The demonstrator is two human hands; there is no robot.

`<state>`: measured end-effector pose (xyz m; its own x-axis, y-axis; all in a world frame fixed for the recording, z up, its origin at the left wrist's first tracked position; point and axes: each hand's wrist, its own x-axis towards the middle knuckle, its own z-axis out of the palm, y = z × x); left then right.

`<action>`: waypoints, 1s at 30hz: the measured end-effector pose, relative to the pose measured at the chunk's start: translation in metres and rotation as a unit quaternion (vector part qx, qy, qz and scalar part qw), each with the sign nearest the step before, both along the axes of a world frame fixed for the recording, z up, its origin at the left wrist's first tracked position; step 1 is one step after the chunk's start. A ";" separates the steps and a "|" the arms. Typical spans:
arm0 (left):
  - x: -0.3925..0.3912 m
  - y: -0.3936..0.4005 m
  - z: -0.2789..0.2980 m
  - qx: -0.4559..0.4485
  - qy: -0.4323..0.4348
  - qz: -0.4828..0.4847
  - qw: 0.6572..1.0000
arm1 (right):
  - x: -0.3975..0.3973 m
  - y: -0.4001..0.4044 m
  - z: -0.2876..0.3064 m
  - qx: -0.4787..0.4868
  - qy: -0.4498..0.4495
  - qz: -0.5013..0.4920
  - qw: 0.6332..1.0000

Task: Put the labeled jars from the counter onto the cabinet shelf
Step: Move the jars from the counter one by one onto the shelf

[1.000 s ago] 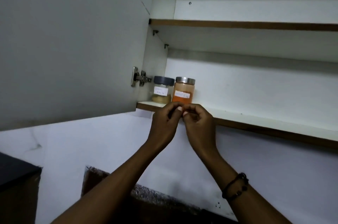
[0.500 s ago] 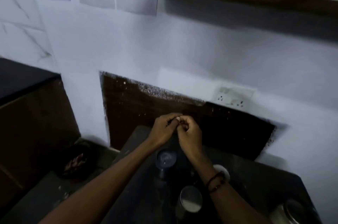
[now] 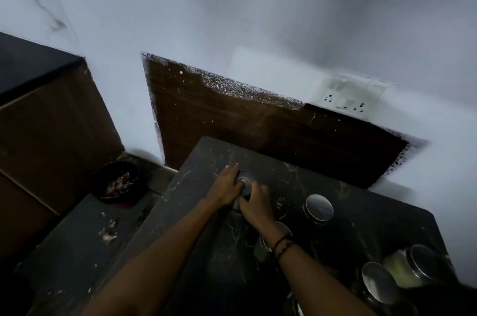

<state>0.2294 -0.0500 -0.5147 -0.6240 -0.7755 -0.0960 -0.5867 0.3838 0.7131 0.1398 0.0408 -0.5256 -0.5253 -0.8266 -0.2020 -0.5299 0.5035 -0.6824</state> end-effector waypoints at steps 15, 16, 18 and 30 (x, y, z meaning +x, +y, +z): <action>-0.001 -0.003 -0.021 0.329 0.207 0.192 0.901 | -0.005 -0.007 -0.014 -0.078 -0.048 -0.021 0.996; -0.001 -0.004 -0.019 0.335 0.216 0.208 0.893 | -0.010 -0.009 -0.011 -0.085 -0.060 -0.027 0.994; 0.002 -0.006 -0.013 0.330 0.228 0.218 0.889 | -0.021 -0.011 -0.004 -0.095 -0.080 -0.025 0.992; 0.021 0.009 -0.002 0.267 0.331 0.208 0.881 | -0.049 0.001 0.027 -0.189 -0.312 0.029 0.931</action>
<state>0.2504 -0.0413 -0.5163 -0.3523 -0.9049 -0.2389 0.0138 -0.2602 0.9654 0.0904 0.0421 -0.4984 -0.3554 -0.9240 -0.1415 0.0095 0.1478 -0.9890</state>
